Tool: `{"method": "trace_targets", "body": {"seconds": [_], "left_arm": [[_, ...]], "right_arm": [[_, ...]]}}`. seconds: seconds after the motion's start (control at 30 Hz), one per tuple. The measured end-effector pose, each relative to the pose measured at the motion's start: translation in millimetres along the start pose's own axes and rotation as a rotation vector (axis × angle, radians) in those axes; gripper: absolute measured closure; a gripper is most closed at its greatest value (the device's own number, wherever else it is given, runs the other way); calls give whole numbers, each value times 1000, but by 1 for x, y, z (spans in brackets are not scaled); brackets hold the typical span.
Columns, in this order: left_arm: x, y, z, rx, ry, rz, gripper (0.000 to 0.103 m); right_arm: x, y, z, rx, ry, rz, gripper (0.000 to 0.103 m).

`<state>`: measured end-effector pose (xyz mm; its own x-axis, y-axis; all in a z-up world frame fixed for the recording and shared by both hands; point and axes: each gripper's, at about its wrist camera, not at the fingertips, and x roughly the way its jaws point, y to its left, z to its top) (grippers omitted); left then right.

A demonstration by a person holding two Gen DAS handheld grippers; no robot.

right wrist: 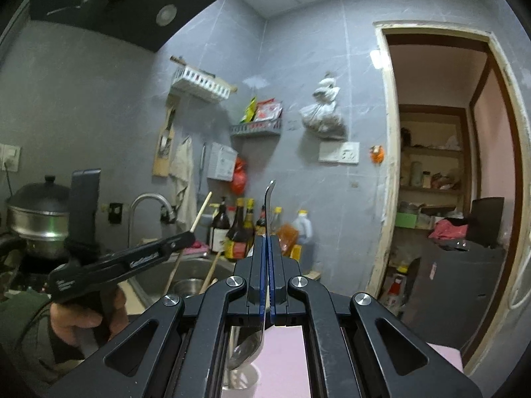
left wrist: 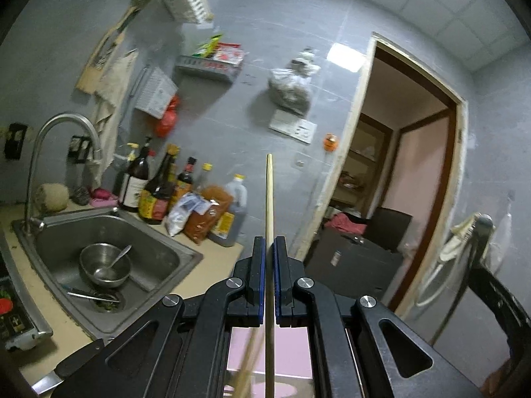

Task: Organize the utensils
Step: 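Lower the chopstick and spoon into the caddy and open both grippers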

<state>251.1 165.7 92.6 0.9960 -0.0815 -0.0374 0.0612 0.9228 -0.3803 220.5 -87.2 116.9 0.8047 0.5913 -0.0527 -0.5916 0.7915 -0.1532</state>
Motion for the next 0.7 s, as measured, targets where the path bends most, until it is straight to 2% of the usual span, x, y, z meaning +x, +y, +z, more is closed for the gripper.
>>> {"method": "trace_targets", "body": {"seconds": [0.2,0.47,0.7], "left_arm": [[10,14,-15,-9,-21,56,100],[10,5,-48,56,-16,89,100],[-6,-4,-72,93,32,105,99]], "right_arm": [[20,11,-25,-10,54,7,103],[33,15,-51,20,102,16,103],[34,8,-65,75,143,53,103]]}}
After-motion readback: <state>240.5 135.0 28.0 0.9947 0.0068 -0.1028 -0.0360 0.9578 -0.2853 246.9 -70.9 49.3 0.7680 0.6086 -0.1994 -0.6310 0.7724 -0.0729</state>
